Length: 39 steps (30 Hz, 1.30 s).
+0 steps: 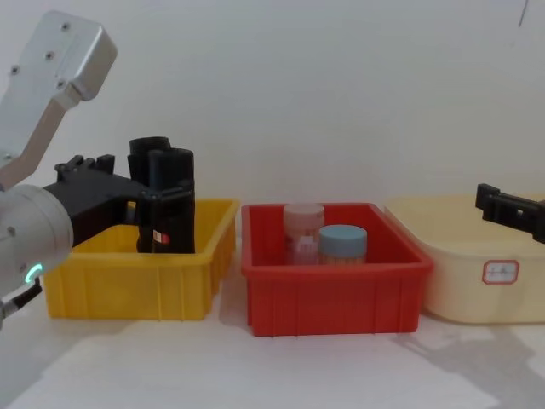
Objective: Pick up the garbage bag with the one hand and transfer it to the other hand.
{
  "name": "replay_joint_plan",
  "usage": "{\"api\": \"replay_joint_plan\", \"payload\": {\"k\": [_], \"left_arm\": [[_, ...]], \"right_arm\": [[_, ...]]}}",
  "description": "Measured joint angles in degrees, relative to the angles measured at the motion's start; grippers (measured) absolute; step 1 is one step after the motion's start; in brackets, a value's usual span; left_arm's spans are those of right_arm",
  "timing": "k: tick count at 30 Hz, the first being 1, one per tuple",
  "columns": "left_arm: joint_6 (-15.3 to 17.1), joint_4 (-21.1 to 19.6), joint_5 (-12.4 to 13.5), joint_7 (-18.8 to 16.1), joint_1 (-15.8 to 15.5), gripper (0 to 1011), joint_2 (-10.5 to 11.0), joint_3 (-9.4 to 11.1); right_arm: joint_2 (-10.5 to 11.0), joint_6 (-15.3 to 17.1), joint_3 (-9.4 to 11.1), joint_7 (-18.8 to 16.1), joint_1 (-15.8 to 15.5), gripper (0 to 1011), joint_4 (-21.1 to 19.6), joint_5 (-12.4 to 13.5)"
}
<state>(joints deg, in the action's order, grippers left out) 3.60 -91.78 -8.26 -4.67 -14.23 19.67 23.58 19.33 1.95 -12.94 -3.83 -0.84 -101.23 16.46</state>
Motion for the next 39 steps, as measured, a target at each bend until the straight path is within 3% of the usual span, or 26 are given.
{"api": "replay_joint_plan", "payload": {"k": [16, 36, 39], "left_arm": [[-0.7, 8.1, -0.8, 1.2, -4.4, 1001, -3.5, -0.9], [-5.2, 20.6, -3.2, 6.3, -12.1, 1000, -9.7, -0.7], [-5.7, 21.6, -3.3, 6.4, -12.8, 946, -10.4, -0.9]], "right_arm": [[0.0, 0.0, 0.0, 0.0, 0.0, 1000, 0.0, 0.0], [0.0, 0.0, 0.0, 0.0, 0.0, 1000, 0.0, 0.0], [0.0, 0.0, 0.0, 0.0, 0.0, 1000, 0.0, 0.0]]}}
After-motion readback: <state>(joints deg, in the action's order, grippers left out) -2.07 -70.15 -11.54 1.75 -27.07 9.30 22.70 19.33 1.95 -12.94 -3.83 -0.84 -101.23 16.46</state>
